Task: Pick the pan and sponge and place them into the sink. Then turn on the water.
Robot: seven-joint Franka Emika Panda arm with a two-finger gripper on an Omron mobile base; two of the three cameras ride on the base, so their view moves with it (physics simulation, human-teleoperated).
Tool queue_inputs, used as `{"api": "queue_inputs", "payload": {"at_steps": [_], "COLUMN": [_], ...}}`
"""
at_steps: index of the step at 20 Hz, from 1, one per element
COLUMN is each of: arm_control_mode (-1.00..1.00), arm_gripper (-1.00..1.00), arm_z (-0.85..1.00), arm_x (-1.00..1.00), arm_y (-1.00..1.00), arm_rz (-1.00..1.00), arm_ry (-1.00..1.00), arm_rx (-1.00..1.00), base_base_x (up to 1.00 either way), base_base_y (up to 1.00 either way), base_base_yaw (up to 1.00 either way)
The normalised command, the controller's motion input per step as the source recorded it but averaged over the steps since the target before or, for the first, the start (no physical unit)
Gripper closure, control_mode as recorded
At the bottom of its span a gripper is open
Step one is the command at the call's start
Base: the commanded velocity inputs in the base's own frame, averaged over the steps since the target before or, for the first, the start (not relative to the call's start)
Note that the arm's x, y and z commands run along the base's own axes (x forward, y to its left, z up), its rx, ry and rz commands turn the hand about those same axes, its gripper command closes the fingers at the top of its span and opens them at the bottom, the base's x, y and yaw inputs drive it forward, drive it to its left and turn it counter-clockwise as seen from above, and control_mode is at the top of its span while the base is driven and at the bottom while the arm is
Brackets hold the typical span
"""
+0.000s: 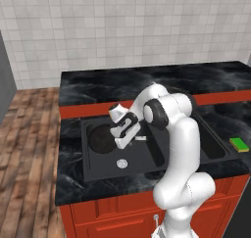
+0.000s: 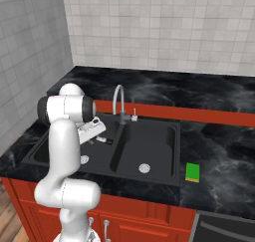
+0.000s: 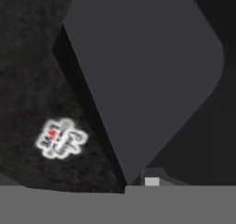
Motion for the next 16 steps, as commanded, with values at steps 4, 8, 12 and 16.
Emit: {"api": "queue_inputs", "payload": {"at_steps": [4,8,12,16], "arm_control_mode": [-1.00,-1.00,-1.00,-1.00], "arm_gripper": [1.00,1.00,1.00,1.00], "arm_z": [-0.76,-0.47,-0.02,0.00], "arm_x": [0.08,-0.09,-0.24,-0.31], "arm_y": [0.18,0.22,0.54,0.61], "arm_rz": [-0.07,-0.09,-0.13,-0.12], "arm_ry": [0.00,0.00,-0.05,-0.07], "arm_rx": [0.00,0.16,0.08,0.07], "base_base_x": [0.00,0.00,0.00,0.00], "base_base_y": [0.00,0.00,0.00,0.00], "base_base_yaw": [0.00,0.00,0.00,0.00]}}
